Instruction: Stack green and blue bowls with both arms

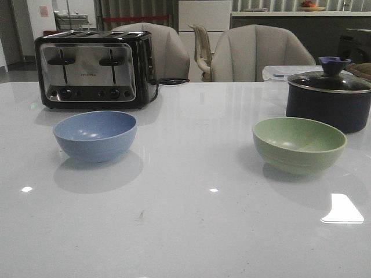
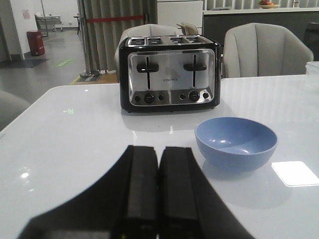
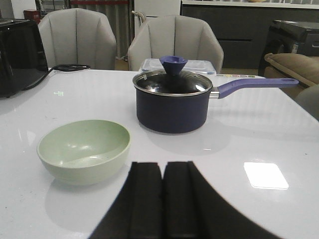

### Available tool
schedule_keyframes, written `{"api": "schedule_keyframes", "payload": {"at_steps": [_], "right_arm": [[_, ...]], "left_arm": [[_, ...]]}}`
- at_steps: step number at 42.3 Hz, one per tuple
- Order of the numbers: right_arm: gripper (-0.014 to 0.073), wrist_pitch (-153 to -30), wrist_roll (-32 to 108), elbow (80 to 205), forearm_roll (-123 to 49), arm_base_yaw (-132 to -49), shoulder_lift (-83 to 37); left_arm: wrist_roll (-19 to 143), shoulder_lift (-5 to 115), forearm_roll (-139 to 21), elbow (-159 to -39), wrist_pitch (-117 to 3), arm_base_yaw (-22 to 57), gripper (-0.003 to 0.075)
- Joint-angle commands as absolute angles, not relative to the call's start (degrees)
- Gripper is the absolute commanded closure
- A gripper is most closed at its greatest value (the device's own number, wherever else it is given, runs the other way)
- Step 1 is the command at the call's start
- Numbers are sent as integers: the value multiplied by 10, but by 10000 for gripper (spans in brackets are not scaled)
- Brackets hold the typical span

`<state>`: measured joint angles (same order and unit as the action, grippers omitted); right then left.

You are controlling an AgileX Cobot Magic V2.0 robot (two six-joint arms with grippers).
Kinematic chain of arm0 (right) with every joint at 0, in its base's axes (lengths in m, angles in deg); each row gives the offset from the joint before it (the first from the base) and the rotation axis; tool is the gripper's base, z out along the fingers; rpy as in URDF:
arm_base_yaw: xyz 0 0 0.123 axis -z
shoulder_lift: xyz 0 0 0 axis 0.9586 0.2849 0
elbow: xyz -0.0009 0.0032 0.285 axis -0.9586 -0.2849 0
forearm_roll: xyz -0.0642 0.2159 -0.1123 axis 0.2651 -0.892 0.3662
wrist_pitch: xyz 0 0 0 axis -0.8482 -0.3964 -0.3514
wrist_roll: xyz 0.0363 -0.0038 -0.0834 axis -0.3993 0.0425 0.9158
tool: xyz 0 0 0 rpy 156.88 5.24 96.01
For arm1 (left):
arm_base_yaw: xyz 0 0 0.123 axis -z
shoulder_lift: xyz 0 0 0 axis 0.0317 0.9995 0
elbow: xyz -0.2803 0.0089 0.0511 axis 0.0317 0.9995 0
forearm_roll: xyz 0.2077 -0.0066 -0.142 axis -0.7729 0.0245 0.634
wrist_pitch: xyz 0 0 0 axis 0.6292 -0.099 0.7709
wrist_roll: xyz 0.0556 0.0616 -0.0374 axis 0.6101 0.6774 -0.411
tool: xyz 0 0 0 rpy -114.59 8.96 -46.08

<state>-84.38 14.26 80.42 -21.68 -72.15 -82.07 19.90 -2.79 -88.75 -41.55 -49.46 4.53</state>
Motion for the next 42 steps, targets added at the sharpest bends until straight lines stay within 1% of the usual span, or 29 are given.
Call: {"api": "schedule_keyframes", "payload": {"at_steps": [1,30,37,42], "right_arm": [[559,-790,145,804,-216,-721,-833],[559,-785,145,804,-216,-721,-833],[559,-767,145,810,-216,-721,-833],[559,-776,145,846,-216,-721,-833]], "left_arm": [[197,-40,-887,-404,-443,43,619],[197,-40,-887,-404,-443,43,619],[197,-40,-887,-406,-404,43,619],[197,-40,-886,-435,-383,43,619]]}}
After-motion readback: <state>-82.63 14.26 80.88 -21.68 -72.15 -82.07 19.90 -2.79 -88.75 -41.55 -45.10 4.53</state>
